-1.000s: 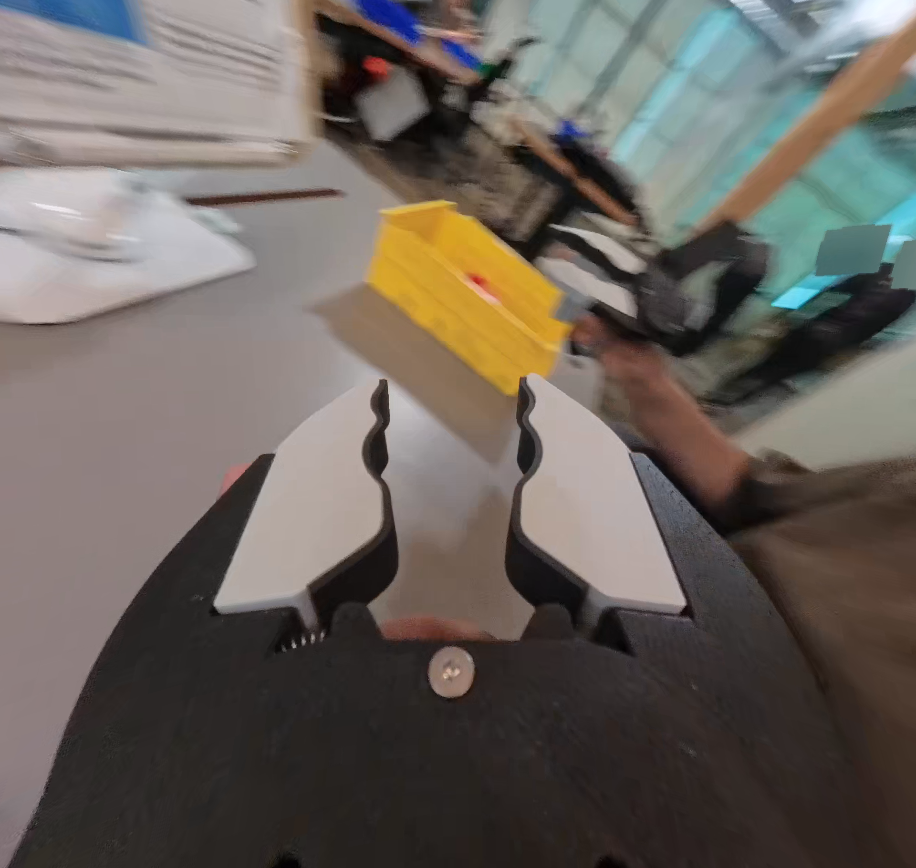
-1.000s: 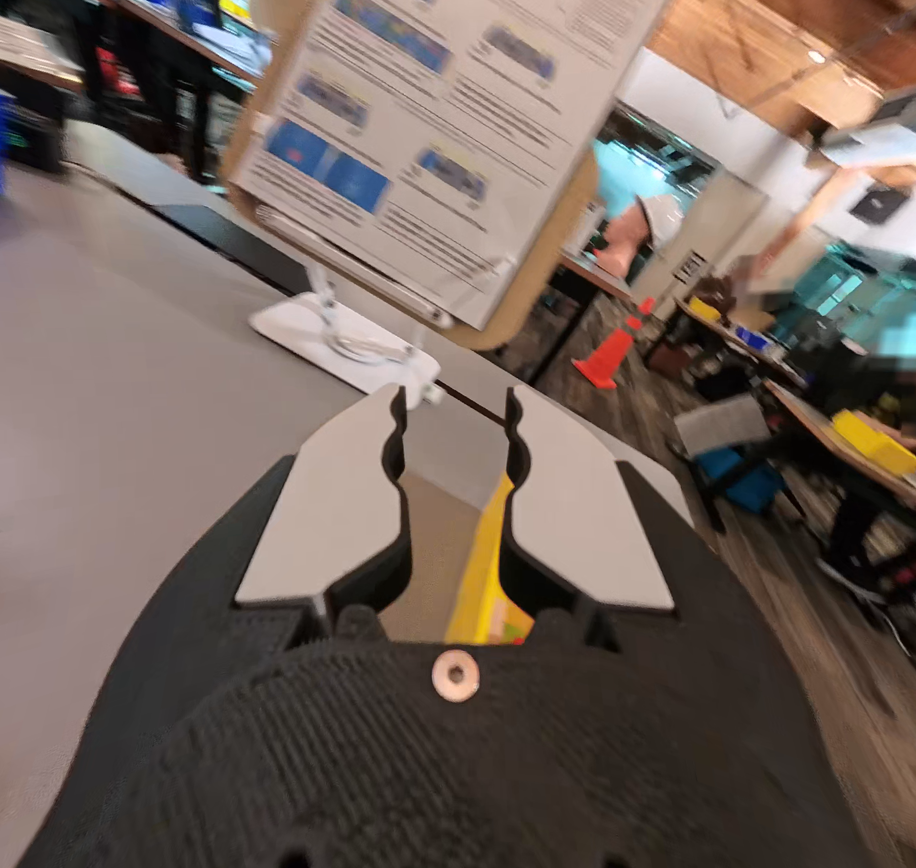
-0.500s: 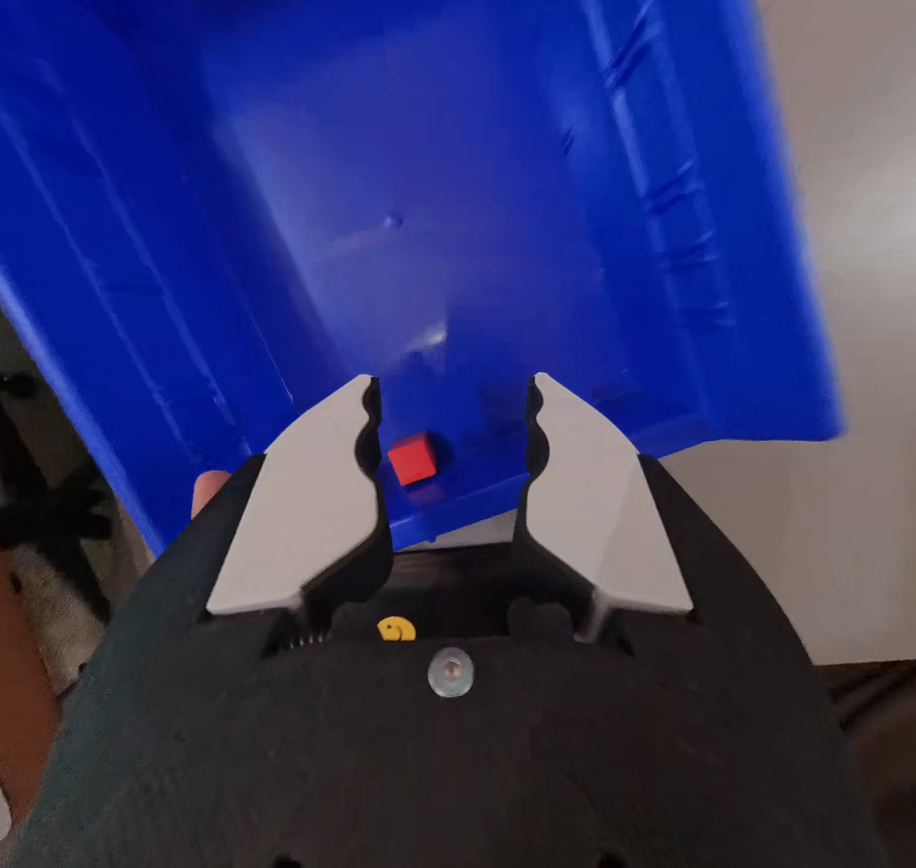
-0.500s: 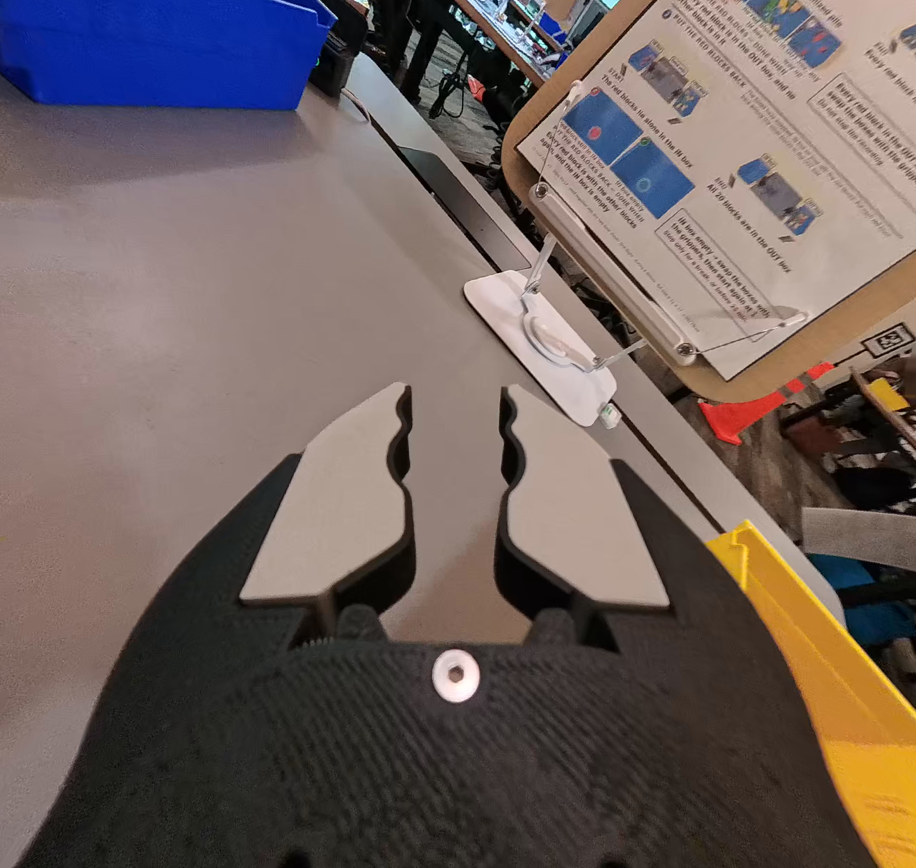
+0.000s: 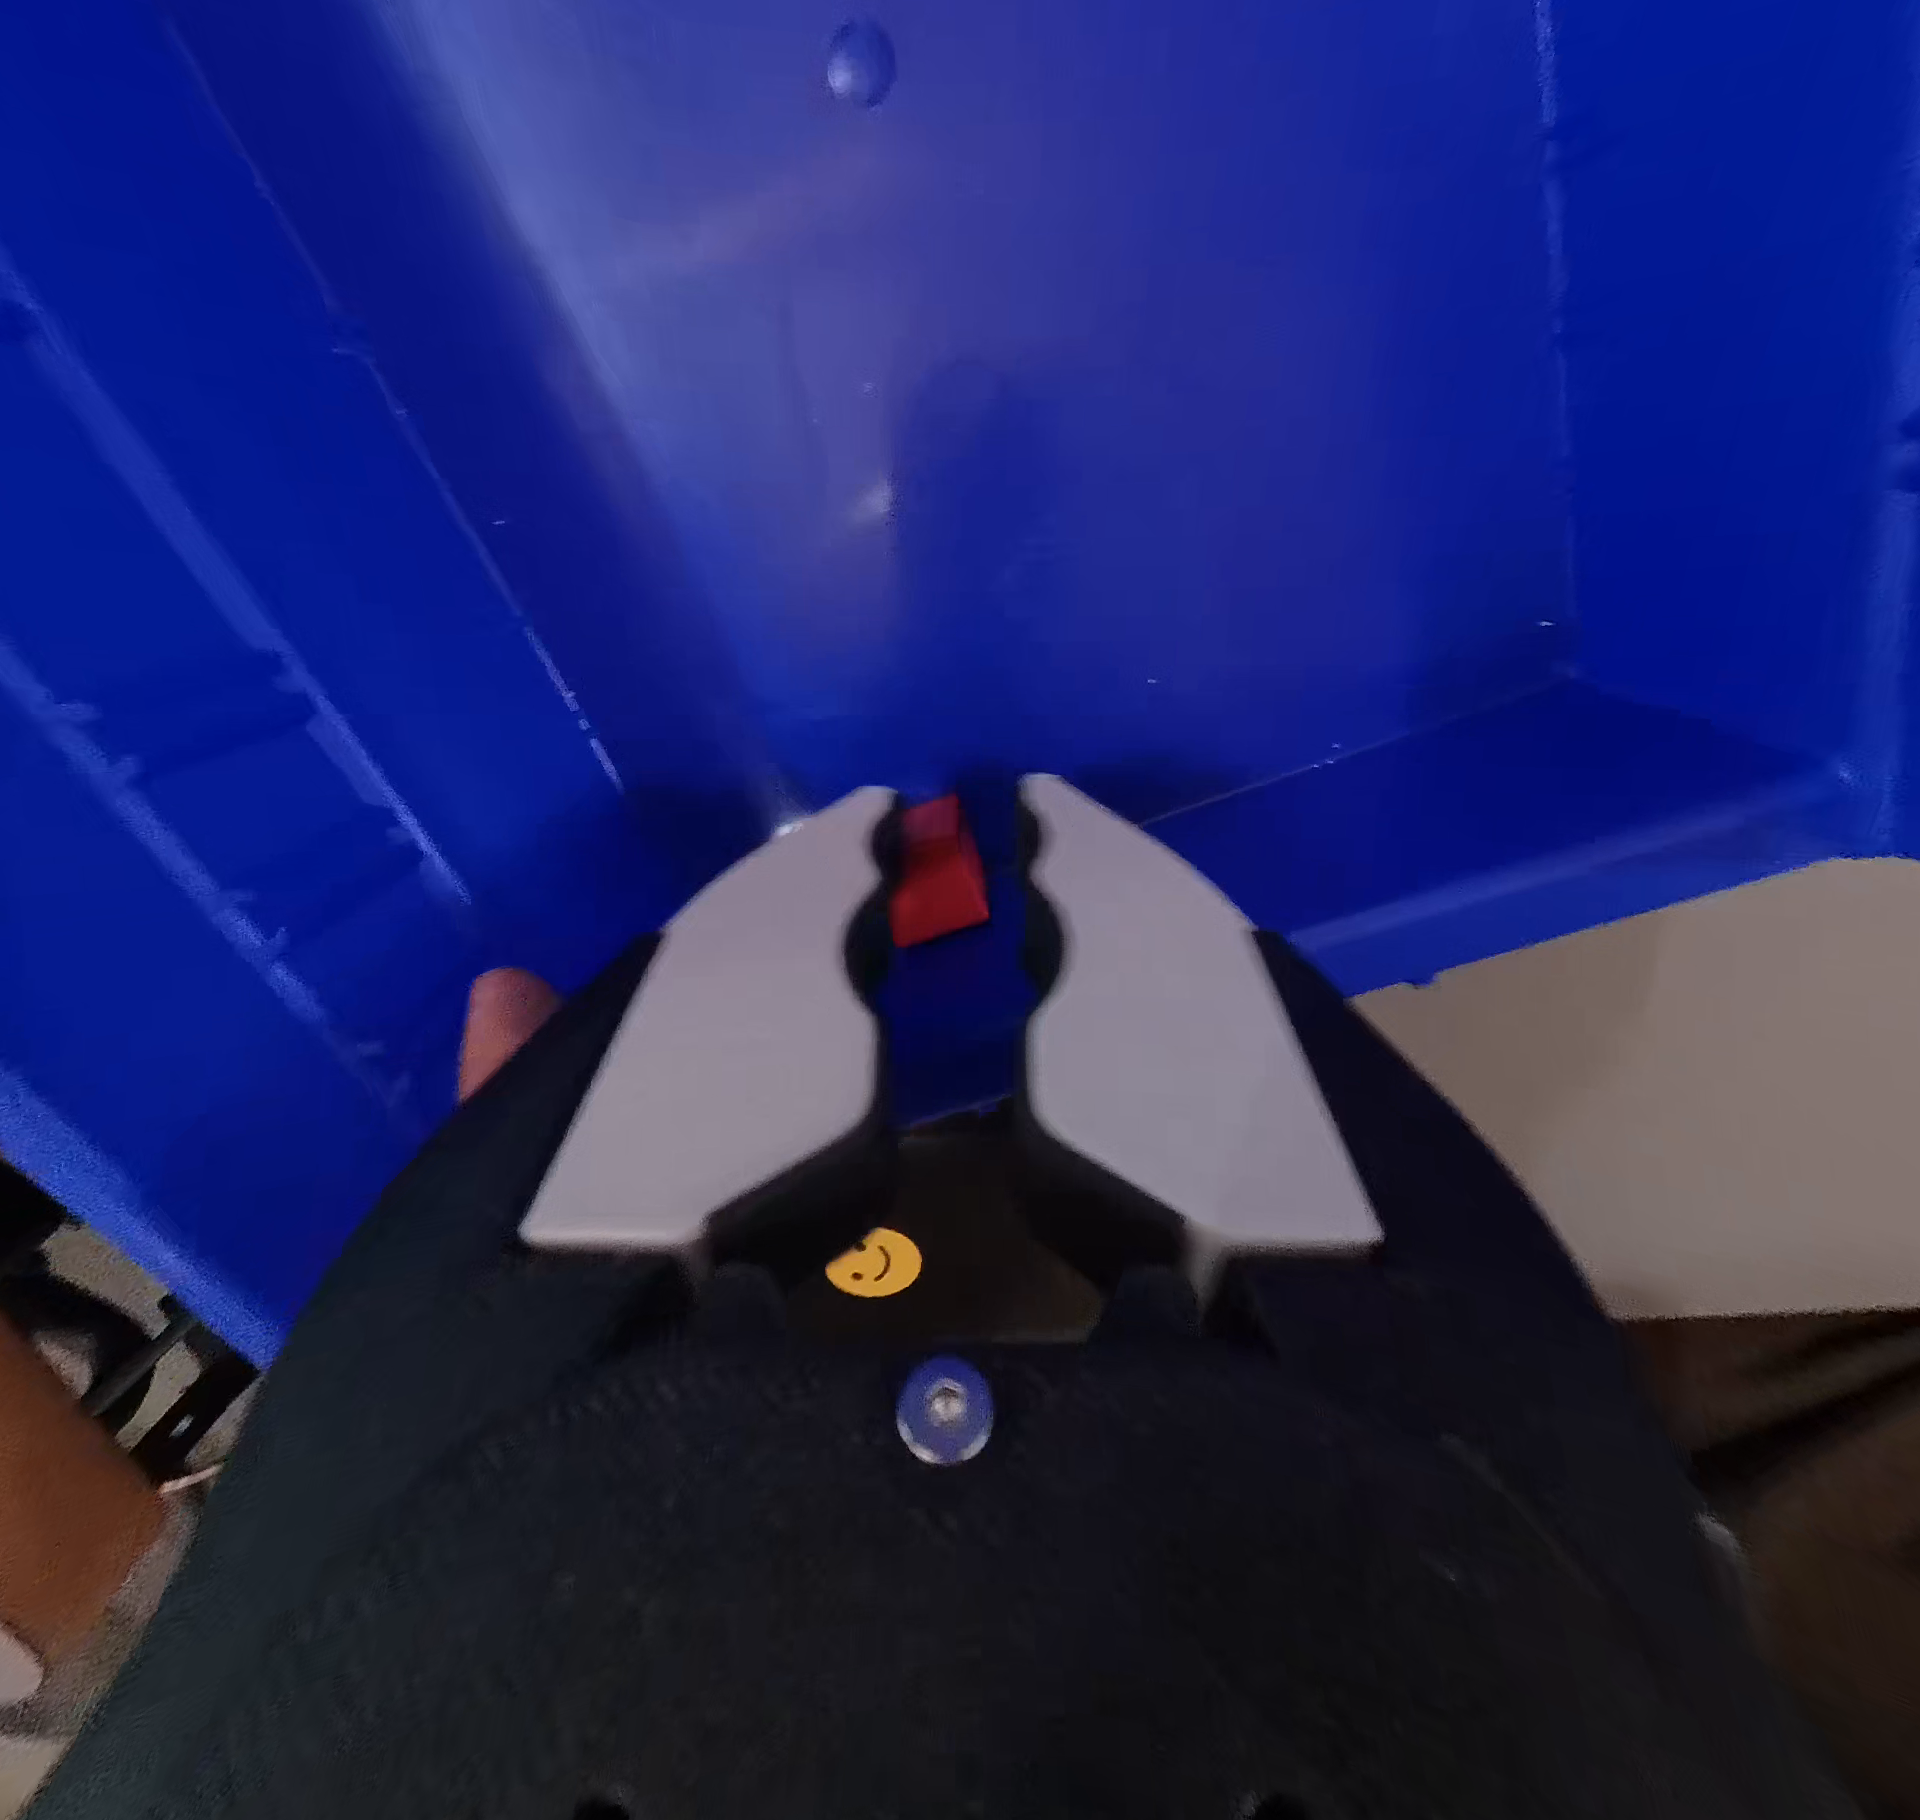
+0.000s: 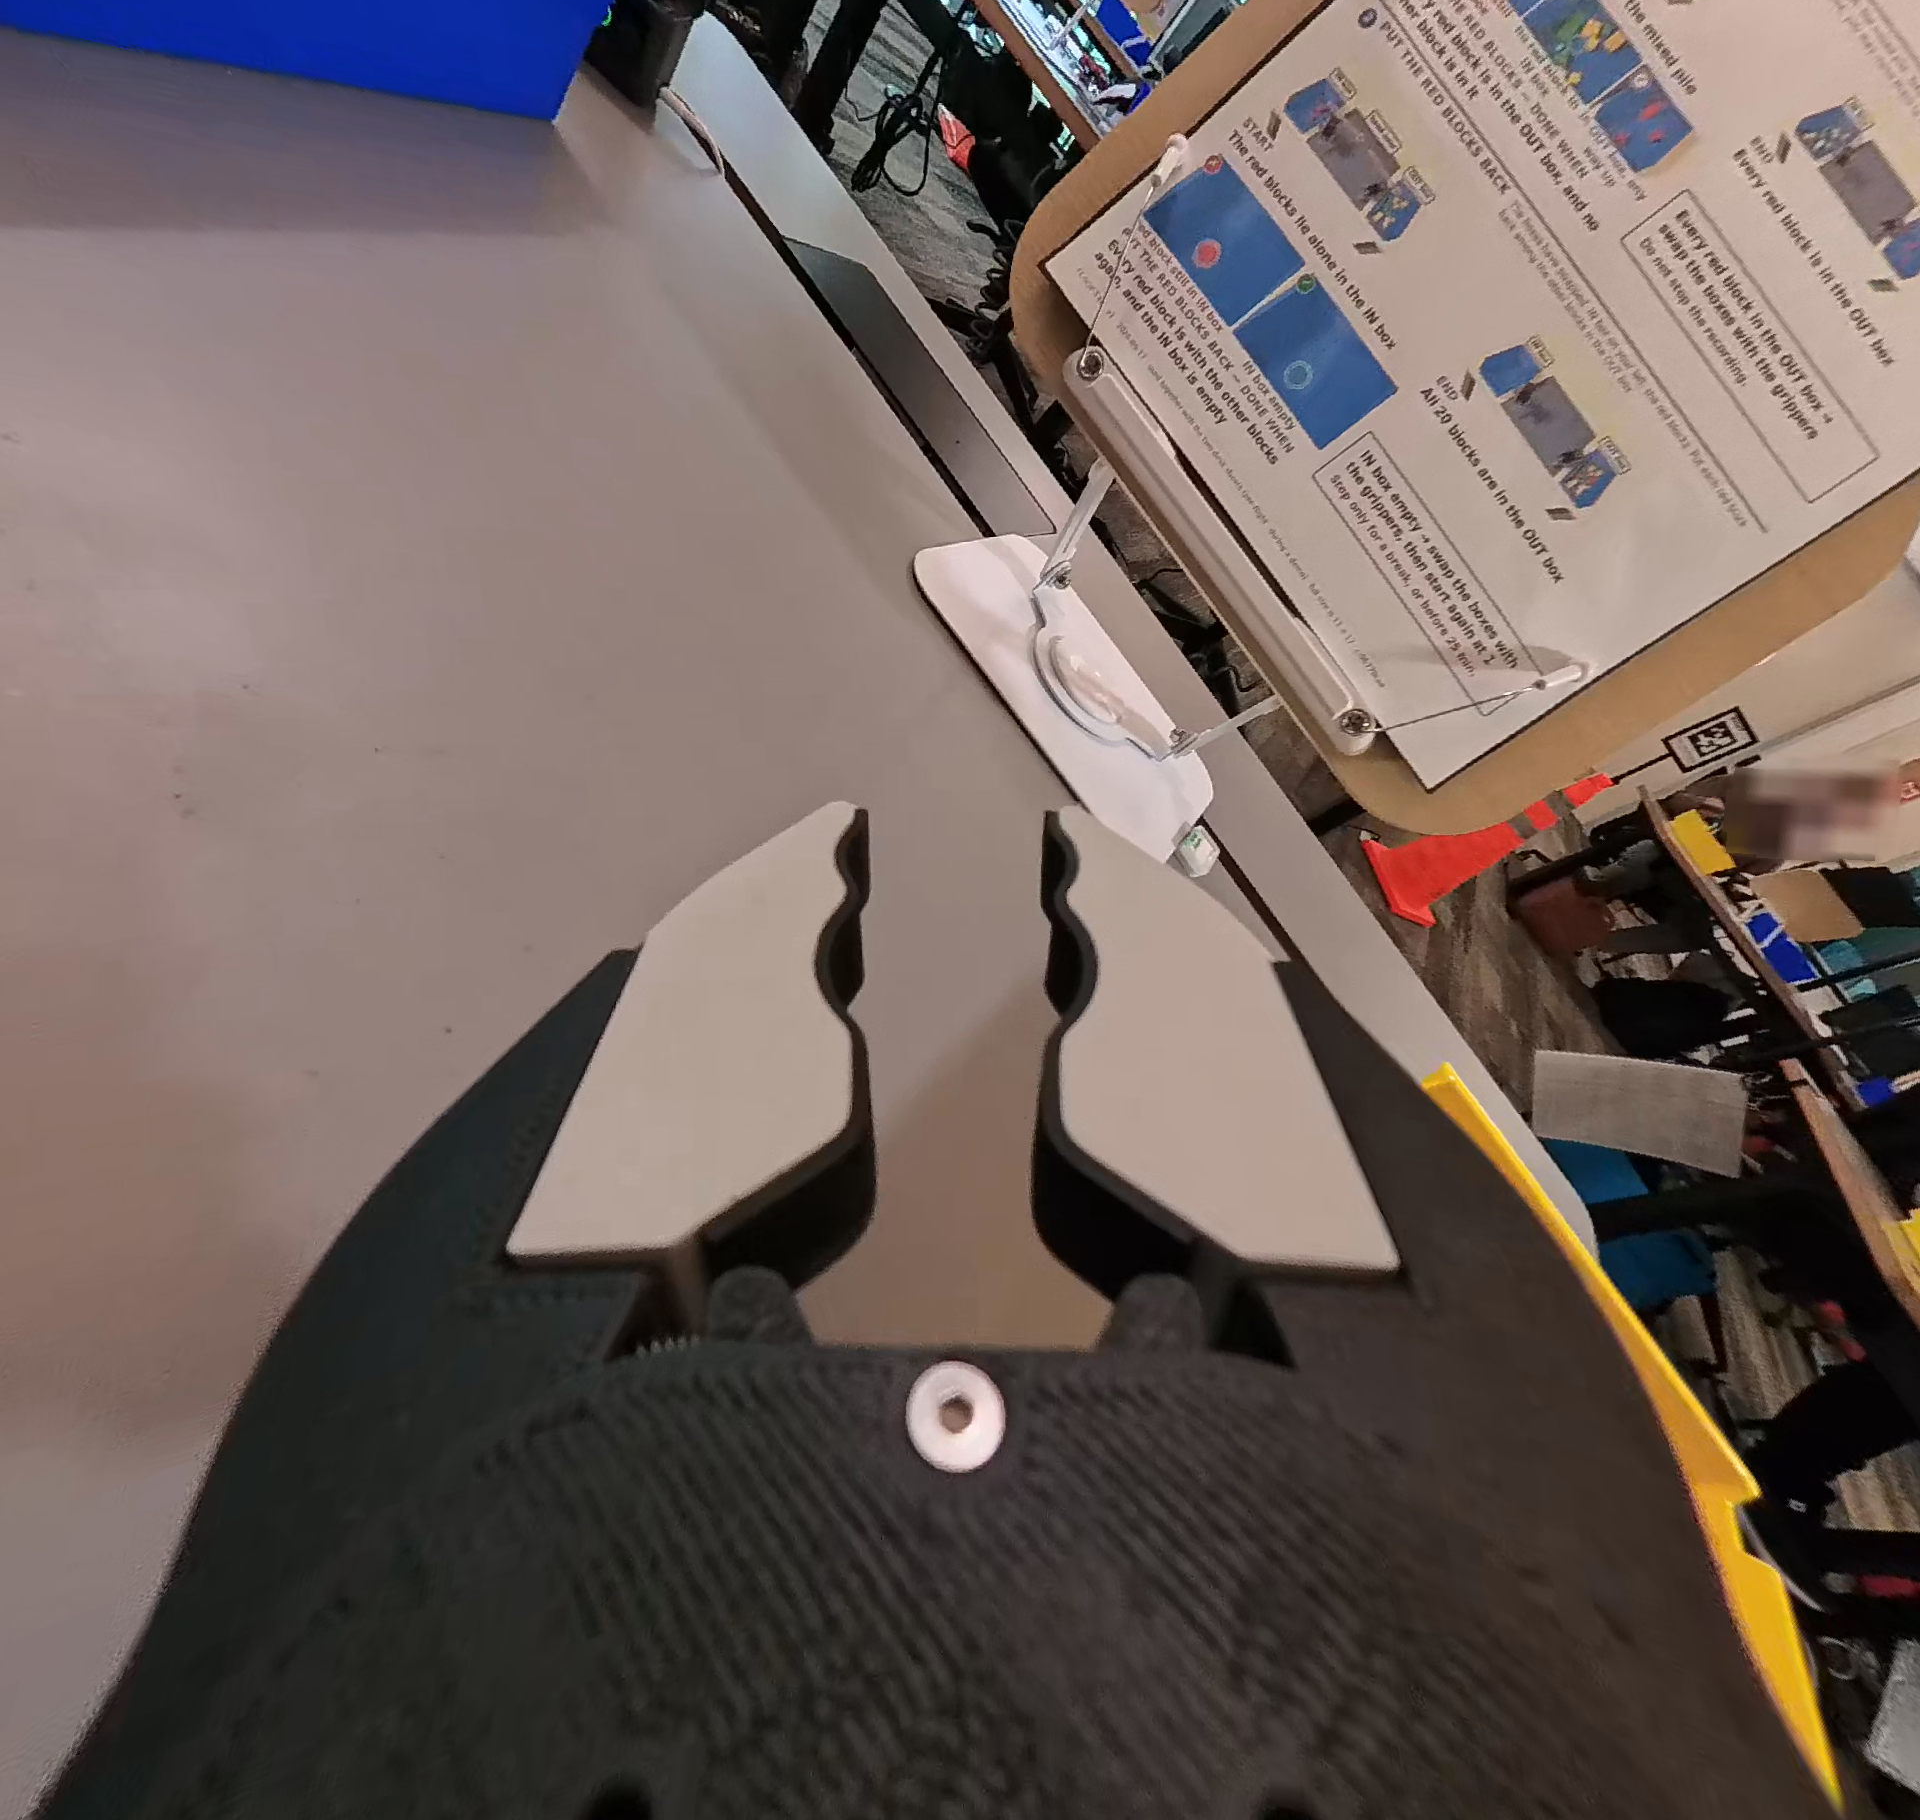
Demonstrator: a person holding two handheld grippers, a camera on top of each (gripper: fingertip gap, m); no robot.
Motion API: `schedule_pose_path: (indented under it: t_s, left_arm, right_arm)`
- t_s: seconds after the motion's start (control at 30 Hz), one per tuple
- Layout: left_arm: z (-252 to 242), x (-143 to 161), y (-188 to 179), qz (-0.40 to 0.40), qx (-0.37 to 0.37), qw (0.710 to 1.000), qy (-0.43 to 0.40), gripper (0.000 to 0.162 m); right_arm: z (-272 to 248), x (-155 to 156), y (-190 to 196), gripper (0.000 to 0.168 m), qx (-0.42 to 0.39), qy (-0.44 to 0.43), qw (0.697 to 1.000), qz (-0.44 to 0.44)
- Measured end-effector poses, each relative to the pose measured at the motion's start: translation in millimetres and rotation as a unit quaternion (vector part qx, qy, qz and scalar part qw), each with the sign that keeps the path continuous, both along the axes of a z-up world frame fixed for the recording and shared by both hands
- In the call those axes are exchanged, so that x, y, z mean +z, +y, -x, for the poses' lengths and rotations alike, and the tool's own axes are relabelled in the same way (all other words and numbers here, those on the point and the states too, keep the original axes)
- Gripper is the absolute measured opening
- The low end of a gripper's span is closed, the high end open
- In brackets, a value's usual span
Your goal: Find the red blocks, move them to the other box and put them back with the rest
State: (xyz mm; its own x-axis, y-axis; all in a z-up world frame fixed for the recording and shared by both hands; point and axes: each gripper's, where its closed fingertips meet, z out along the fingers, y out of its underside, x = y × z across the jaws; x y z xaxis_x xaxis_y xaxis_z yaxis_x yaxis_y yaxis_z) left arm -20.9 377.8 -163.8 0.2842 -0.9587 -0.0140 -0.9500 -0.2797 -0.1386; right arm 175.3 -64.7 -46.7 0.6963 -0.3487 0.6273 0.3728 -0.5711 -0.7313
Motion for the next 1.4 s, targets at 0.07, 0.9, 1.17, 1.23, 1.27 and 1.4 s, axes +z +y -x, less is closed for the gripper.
schedule_pose_path:
  t_s: [0.07,0.9,1.17,1.23,1.27,1.4]
  left_arm:
    - [-2,0,-3,0.010,-0.009,1.000,-0.008,0.004]
    - [19,1,-4,0.028,-0.087,0.957,0.276,0.040]
    - [-26,40,0,0.038,-0.098,0.984,0.141,0.026]
    - [-60,82,3,0.031,-0.081,0.996,0.025,0.026]
    - [-78,106,-3,0.038,-0.081,0.995,-0.048,0.025]
    - [-121,203,-68,0.078,-0.161,0.935,-0.306,0.025]
  right_arm:
    - [0,0,0,0.032,0.000,-0.004,1.000,0.002]
    - [12,5,0,0.028,0.014,-0.017,1.000,-0.007]
    - [8,7,-7,0.028,0.016,0.007,0.999,-0.030]
    - [8,7,-6,0.028,0.017,0.017,0.999,-0.038]
    - [9,7,-5,0.028,0.018,0.021,0.999,-0.041]
    - [18,8,5,0.029,0.033,0.028,0.998,-0.055]
